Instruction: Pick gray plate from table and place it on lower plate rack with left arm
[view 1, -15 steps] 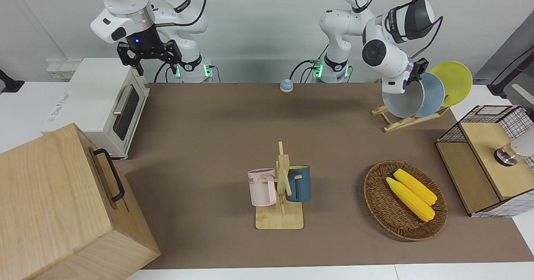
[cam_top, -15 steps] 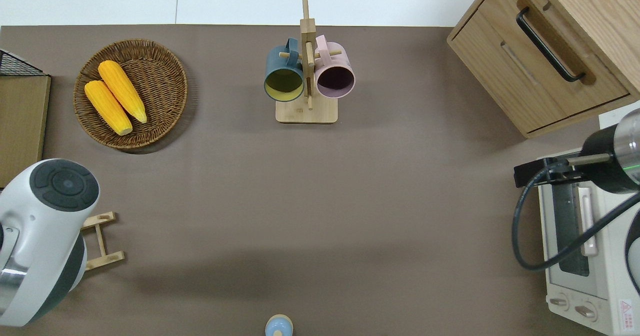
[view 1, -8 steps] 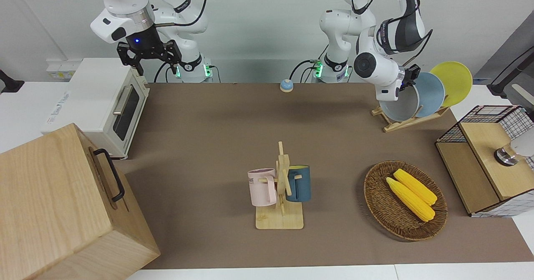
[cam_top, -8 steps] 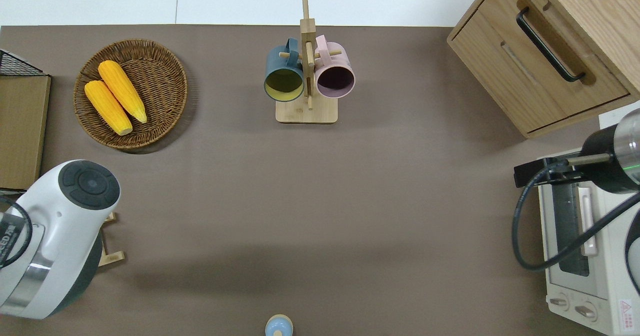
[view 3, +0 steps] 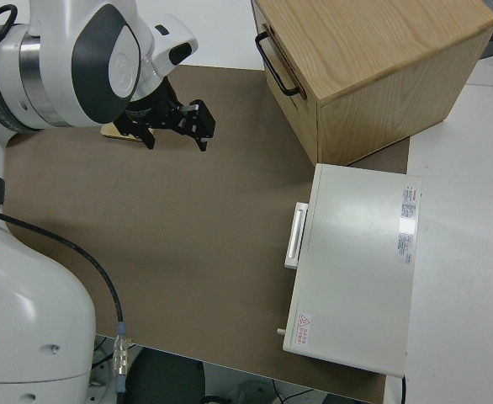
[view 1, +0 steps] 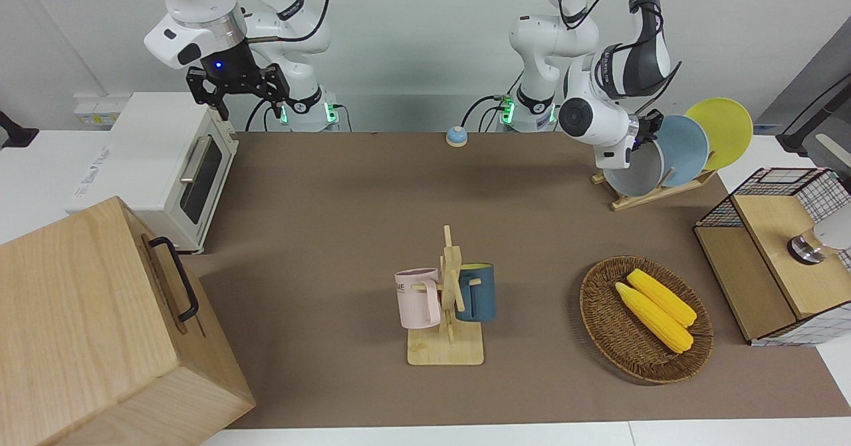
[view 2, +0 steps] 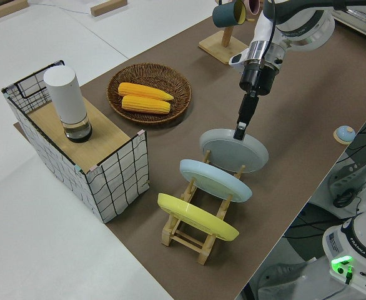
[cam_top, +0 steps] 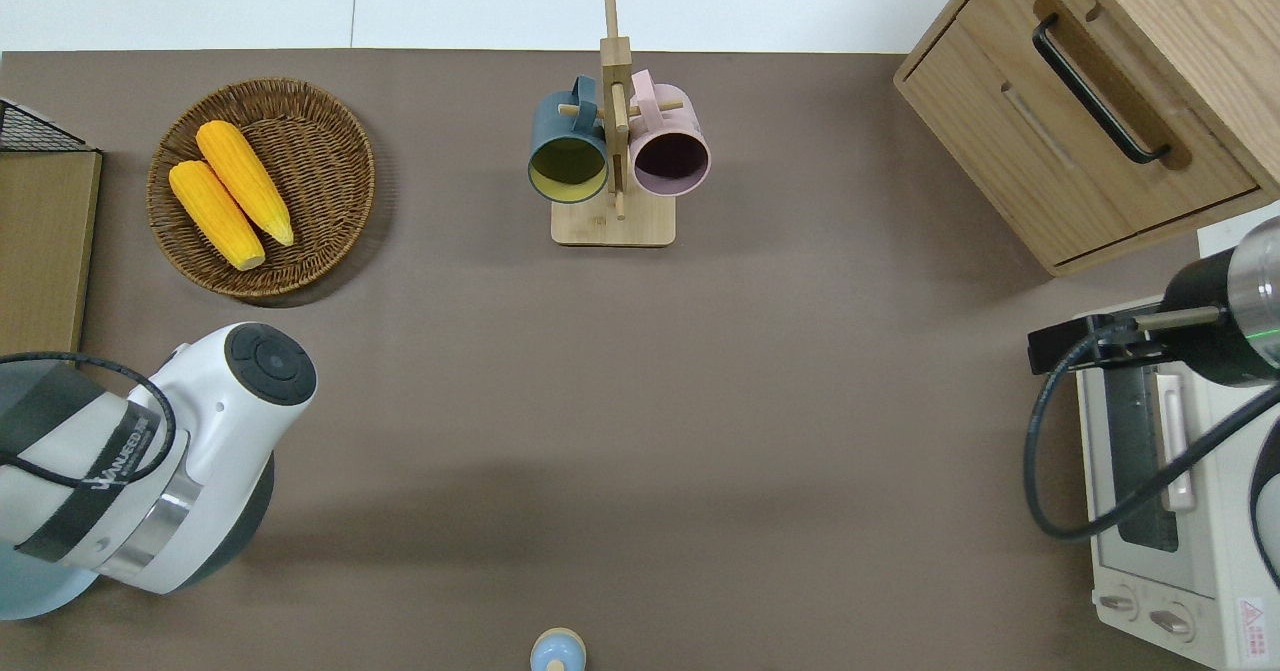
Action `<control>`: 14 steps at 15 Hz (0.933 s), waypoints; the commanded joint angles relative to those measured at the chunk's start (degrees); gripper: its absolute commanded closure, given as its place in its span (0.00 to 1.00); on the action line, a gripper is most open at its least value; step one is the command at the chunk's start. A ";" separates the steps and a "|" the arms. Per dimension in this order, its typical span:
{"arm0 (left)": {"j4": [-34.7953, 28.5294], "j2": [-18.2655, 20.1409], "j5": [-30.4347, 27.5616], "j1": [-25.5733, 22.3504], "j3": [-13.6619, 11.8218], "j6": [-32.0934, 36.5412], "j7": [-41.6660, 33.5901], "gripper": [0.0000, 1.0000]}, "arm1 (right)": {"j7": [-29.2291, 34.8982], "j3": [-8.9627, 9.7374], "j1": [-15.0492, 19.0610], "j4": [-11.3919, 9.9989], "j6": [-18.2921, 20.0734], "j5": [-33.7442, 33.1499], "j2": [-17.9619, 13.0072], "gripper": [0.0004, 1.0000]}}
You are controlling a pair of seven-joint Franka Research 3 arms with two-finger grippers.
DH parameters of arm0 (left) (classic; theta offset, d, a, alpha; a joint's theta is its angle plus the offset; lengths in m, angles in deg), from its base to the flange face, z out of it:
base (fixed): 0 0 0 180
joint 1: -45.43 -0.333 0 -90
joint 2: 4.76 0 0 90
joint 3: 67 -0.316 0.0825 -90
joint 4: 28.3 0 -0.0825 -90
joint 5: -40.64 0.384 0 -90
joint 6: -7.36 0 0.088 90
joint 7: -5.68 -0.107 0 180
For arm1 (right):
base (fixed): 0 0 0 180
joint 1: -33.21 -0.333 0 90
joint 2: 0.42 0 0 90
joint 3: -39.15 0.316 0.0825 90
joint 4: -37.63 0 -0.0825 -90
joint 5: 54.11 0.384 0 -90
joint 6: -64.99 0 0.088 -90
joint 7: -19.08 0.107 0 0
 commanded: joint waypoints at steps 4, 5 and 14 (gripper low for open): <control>-0.85 -0.32 1.35 0.60 -0.38 -1.46 1.49 0.69 | 0.01 0.38 0.41 0.35 0.83 0.43 -0.14 0.01; -0.85 -0.32 1.35 0.60 -0.38 -1.46 1.40 0.41 | 0.01 0.38 0.41 0.35 0.83 0.43 -0.14 0.01; 0.20 -1.11 1.27 0.69 -0.47 -1.37 0.79 0.00 | 0.01 0.29 0.41 0.35 0.83 0.43 -0.14 0.01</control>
